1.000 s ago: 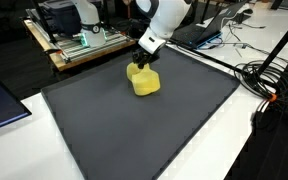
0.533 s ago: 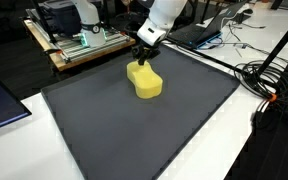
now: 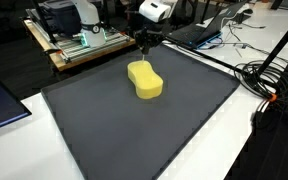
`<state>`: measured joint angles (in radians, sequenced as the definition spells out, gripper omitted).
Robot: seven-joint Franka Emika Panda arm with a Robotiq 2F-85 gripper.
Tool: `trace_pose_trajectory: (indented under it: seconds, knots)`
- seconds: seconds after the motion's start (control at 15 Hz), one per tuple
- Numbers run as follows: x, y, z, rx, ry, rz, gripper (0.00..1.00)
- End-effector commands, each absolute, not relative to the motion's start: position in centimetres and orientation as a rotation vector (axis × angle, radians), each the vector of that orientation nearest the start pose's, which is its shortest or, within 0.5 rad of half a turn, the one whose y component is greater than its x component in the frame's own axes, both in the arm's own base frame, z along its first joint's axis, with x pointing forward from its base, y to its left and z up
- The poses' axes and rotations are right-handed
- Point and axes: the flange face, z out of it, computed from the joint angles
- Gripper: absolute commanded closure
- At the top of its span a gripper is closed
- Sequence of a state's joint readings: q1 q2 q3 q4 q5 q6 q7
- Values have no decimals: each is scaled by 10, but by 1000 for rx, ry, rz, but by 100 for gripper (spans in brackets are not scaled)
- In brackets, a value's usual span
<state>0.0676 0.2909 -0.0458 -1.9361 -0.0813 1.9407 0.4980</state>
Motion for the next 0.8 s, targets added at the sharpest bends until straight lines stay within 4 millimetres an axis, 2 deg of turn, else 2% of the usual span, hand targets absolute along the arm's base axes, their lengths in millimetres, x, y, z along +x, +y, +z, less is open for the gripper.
trace_pose_trajectory:
  seconds: [0.0,0.33,0.73]
  knots:
    - [558,37,336,-3248,686,363,96]
    - [545,94,346,-3396,600,241,96]
    - [544,153,345,-3563,511,83,96]
